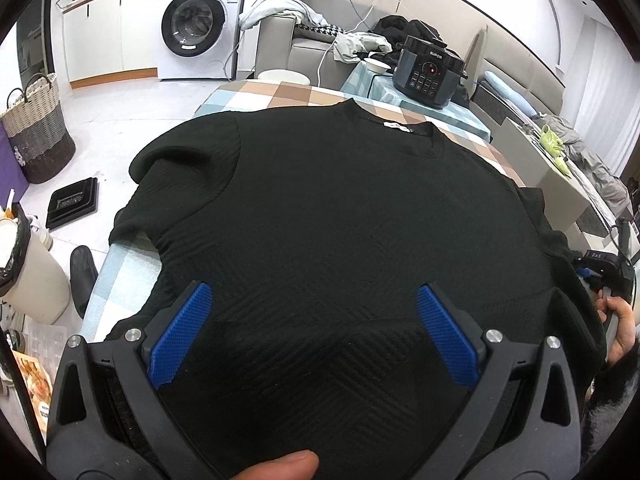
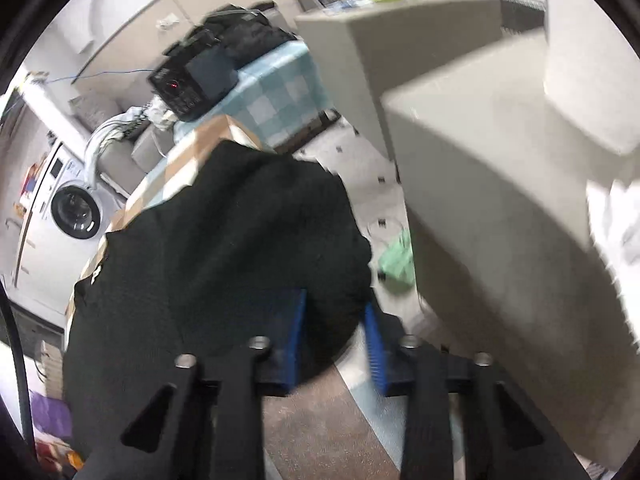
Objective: Fold small clothes
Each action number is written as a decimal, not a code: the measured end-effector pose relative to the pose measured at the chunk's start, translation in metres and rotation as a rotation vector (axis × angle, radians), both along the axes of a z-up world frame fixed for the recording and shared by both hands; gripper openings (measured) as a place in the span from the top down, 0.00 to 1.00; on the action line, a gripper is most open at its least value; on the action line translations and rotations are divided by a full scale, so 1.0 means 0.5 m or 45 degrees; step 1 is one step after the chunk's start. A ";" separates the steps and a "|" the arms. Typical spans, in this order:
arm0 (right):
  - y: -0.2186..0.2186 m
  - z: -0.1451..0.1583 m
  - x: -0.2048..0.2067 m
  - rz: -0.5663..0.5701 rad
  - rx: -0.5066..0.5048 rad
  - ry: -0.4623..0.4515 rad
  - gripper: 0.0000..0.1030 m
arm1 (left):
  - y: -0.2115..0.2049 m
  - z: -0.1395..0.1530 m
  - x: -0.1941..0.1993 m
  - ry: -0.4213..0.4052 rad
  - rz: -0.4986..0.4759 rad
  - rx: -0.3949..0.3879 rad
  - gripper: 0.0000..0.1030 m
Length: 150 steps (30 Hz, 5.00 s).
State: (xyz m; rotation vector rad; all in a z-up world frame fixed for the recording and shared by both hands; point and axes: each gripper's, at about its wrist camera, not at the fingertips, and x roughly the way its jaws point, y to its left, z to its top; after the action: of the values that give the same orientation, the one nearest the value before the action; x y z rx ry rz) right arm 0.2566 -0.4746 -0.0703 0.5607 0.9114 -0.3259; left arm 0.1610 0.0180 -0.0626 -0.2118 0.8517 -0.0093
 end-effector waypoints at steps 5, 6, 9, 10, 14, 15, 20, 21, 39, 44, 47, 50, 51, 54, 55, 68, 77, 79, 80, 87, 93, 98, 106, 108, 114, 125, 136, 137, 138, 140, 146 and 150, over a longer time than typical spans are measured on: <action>0.047 0.083 -0.004 0.034 -0.151 -0.171 0.90 | 0.014 0.003 -0.009 -0.018 0.006 -0.023 0.01; 0.063 0.103 0.003 0.057 -0.170 -0.214 0.90 | 0.016 0.003 -0.011 -0.020 0.007 -0.028 0.01; 0.126 0.157 0.032 0.195 -0.161 -0.370 0.90 | 0.022 0.004 -0.017 -0.024 0.007 -0.035 0.01; 0.159 0.174 0.043 0.275 -0.163 -0.431 0.90 | 0.021 0.004 -0.016 -0.023 0.009 -0.034 0.01; 0.339 0.169 0.095 0.742 -0.233 -0.320 0.90 | 0.029 0.007 -0.028 -0.025 0.020 -0.025 0.01; 0.365 0.158 0.097 0.801 -0.256 -0.272 0.90 | 0.031 0.008 -0.031 -0.026 0.022 -0.025 0.01; 0.411 0.101 0.088 0.879 -0.276 -0.107 0.89 | 0.044 0.008 -0.044 -0.026 0.042 -0.022 0.01; 0.408 0.097 0.088 0.879 -0.272 -0.093 0.89 | 0.045 0.008 -0.046 -0.026 0.048 -0.020 0.01; 0.447 0.054 0.074 0.894 -0.071 0.146 0.69 | 0.159 -0.015 -0.077 -0.013 0.308 -0.063 0.01; 0.417 0.126 -0.013 0.820 -0.026 -0.039 0.50 | 0.222 -0.040 -0.059 -0.016 0.455 -0.168 0.01; 0.397 0.158 -0.064 0.784 -0.019 -0.122 0.39 | 0.271 -0.055 -0.046 -0.023 0.557 -0.232 0.10; 0.370 0.178 -0.108 0.740 -0.004 -0.171 0.39 | 0.331 -0.074 -0.042 -0.043 0.703 -0.342 0.15; 0.360 0.179 -0.122 0.731 -0.002 -0.177 0.38 | 0.350 -0.082 -0.046 -0.056 0.755 -0.401 0.16; 0.331 0.179 -0.157 0.662 0.023 -0.177 0.38 | 0.409 -0.111 -0.056 -0.095 0.878 -0.589 0.19; 0.325 0.177 -0.159 0.656 0.028 -0.175 0.38 | 0.425 -0.121 -0.057 -0.099 0.908 -0.640 0.21; 0.319 0.154 -0.144 0.645 0.044 -0.152 0.38 | 0.503 -0.247 0.039 0.081 0.902 -0.968 0.27; 0.326 0.149 -0.137 0.630 0.048 -0.144 0.38 | 0.515 -0.267 0.048 -0.054 0.895 -1.065 0.88; 0.327 0.151 -0.142 0.628 0.050 -0.153 0.38 | 0.498 -0.227 0.052 -0.113 0.873 -0.940 0.90; 0.329 0.152 -0.146 0.631 0.048 -0.154 0.38 | 0.486 -0.206 0.053 -0.141 0.862 -0.876 0.91; 0.313 0.143 -0.179 0.590 0.042 -0.122 0.38 | 0.282 0.015 0.105 -0.354 0.601 -0.253 0.93; 0.304 0.140 -0.196 0.570 0.056 -0.109 0.38 | -0.009 0.035 0.198 -0.205 -0.010 0.049 0.92; 0.303 0.142 -0.208 0.566 0.068 -0.111 0.38 | -0.035 -0.032 0.187 -0.053 -0.048 -0.041 0.57; 0.297 0.136 -0.216 0.549 0.082 -0.106 0.38 | 0.111 -0.038 0.177 -0.103 0.206 -0.201 0.45; 0.296 0.132 -0.216 0.549 0.090 -0.103 0.38 | 0.134 -0.053 0.197 -0.097 0.227 -0.252 0.45; 0.283 0.132 -0.214 0.529 0.082 -0.067 0.38 | 0.080 -0.066 0.252 -0.100 0.179 -0.251 0.44; 0.257 0.126 -0.209 0.504 0.079 -0.052 0.38 | -0.061 -0.101 0.307 -0.056 0.031 -0.050 1.00; 0.269 0.131 -0.211 0.483 0.087 -0.053 0.38 | -0.013 -0.029 0.191 -0.150 -0.058 -0.247 0.53; 0.275 0.133 -0.210 0.491 0.092 -0.061 0.38 | 0.007 -0.028 0.181 -0.150 -0.009 -0.250 0.48; 0.280 0.135 -0.209 0.497 0.093 -0.066 0.38 | 0.023 -0.031 0.173 -0.144 0.020 -0.253 0.47; 0.294 0.140 -0.209 0.519 0.090 -0.074 0.38 | 0.057 -0.037 0.155 -0.120 0.065 -0.265 0.47; 0.304 0.137 -0.215 0.523 0.074 -0.070 0.38 | 0.125 -0.048 0.087 -0.087 0.176 -0.211 0.45; 0.286 0.125 -0.229 0.500 0.063 -0.039 0.38 | 0.157 -0.060 0.031 -0.070 0.217 -0.210 0.45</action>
State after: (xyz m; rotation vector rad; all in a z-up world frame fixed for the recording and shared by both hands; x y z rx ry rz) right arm 0.1422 -0.3314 -0.0076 0.4191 0.9793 0.0599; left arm 0.1765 0.0963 -0.0928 -0.4370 0.7763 0.0737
